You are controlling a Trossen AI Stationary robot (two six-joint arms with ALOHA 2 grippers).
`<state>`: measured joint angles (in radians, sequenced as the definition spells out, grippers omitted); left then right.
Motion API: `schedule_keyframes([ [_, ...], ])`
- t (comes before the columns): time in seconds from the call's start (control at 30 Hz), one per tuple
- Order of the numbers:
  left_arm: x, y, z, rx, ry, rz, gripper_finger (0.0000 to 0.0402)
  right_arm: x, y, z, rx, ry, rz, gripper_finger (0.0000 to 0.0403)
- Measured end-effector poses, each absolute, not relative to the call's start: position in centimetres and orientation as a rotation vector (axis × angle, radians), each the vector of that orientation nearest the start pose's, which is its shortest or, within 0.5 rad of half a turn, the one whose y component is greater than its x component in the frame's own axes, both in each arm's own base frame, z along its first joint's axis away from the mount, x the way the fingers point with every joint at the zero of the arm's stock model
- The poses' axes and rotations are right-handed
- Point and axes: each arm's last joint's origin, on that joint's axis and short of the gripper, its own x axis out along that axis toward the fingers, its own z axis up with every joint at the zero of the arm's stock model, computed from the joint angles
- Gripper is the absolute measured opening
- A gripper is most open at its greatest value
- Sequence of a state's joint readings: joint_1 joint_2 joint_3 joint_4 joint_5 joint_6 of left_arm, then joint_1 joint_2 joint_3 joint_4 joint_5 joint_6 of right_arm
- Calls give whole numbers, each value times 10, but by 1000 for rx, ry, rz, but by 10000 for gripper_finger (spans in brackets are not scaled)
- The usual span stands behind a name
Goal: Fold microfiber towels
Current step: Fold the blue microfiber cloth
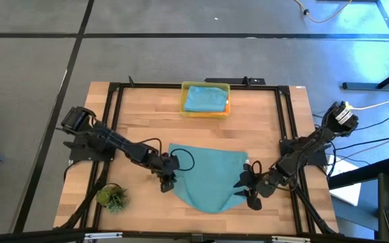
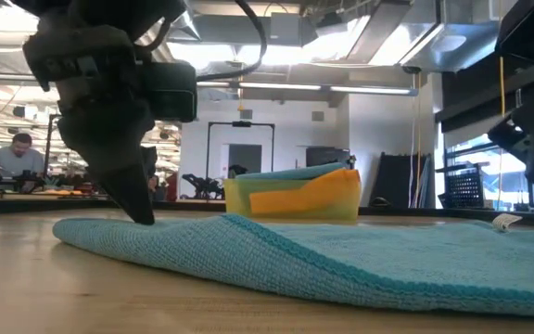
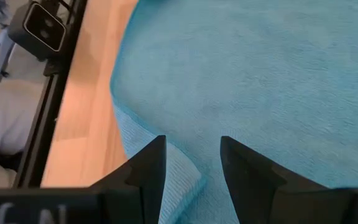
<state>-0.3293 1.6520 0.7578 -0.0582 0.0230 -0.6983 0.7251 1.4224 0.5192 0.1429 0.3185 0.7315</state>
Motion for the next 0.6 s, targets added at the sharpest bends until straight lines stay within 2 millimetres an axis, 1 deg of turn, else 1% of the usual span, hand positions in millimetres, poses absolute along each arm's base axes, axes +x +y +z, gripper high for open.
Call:
schedule_keyframes([
  [0.13,281,-98,135,-531,1039,-40,121,194,160,141,320,751,134,154],
  [0.37,281,-105,127,-560,1082,-75,121,195,159,141,321,750,129,154],
  [0.6,281,-109,130,-559,1064,-92,121,196,159,141,318,749,128,154],
])
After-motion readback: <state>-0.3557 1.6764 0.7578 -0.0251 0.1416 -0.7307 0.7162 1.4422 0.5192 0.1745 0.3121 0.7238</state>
